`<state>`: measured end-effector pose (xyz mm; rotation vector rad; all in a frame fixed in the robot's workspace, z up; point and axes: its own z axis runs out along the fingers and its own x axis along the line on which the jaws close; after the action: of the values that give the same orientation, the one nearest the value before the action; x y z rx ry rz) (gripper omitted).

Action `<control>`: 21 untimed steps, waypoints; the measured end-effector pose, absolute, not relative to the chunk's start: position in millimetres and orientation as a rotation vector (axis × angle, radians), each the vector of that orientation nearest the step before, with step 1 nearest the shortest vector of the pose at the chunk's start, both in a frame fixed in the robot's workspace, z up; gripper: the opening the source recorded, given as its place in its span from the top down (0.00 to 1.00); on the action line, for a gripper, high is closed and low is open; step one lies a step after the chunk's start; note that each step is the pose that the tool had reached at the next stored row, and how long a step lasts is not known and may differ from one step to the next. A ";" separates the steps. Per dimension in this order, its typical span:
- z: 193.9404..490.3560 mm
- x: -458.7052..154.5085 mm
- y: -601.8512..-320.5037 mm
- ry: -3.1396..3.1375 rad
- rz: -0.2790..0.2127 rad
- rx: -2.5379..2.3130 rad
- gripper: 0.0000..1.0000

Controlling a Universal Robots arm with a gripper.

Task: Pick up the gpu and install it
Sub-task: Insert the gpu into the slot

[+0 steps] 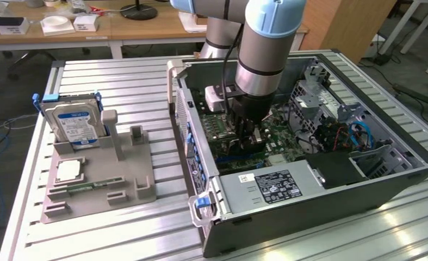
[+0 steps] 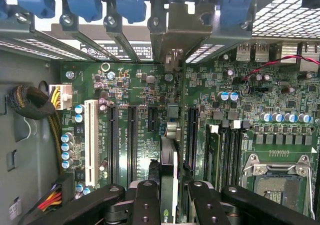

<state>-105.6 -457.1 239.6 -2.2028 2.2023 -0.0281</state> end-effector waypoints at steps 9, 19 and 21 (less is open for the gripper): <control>236.9 -105.6 -457.2 2.203 -0.029 -2.204 0.73; 236.5 -105.6 -457.1 2.202 -0.028 -2.203 0.73; 236.5 -105.6 -457.1 2.202 -0.028 -2.203 0.73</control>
<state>-105.6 -457.1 236.5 -2.2028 2.2022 -0.0282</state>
